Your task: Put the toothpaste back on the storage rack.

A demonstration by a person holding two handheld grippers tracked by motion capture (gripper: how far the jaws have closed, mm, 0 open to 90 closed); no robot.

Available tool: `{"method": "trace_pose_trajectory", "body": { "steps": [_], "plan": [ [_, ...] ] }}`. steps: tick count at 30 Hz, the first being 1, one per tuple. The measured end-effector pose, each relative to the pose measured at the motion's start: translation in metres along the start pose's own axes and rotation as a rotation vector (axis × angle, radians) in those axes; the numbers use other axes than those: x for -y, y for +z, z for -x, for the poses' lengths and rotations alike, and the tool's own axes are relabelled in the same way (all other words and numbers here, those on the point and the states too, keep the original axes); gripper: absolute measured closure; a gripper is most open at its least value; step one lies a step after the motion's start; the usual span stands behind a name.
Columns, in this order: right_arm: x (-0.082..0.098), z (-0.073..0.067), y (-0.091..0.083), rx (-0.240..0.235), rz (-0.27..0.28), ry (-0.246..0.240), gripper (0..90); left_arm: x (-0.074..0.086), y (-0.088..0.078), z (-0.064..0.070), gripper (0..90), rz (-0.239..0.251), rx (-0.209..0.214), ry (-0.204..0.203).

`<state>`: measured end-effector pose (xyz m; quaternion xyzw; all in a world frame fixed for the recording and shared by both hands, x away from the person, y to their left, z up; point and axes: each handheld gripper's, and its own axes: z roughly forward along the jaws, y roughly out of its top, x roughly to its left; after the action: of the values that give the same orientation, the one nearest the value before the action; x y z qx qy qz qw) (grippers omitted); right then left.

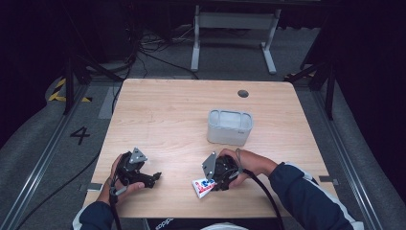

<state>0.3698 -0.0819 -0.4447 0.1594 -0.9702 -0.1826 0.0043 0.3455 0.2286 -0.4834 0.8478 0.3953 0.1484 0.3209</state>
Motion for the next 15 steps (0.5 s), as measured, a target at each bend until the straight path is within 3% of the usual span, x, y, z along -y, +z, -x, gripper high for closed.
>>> {"method": "trace_pose_trajectory", "body": {
  "steps": [5, 10, 15],
  "plan": [
    [0.008, -0.002, -0.006, 0.054, 0.064, 0.039, 62.0, 0.000, 0.000, 0.000, 0.1, 0.000, 0.002, -0.005],
    [0.017, -0.005, -0.017, 0.067, 0.160, 0.089, 63.0, 0.000, 0.000, 0.000, 0.1, 0.001, 0.001, -0.006],
    [0.025, -0.005, -0.025, 0.094, 0.220, 0.137, 63.2, 0.000, 0.000, 0.000, 0.1, 0.001, 0.000, -0.002]
  ]
}}
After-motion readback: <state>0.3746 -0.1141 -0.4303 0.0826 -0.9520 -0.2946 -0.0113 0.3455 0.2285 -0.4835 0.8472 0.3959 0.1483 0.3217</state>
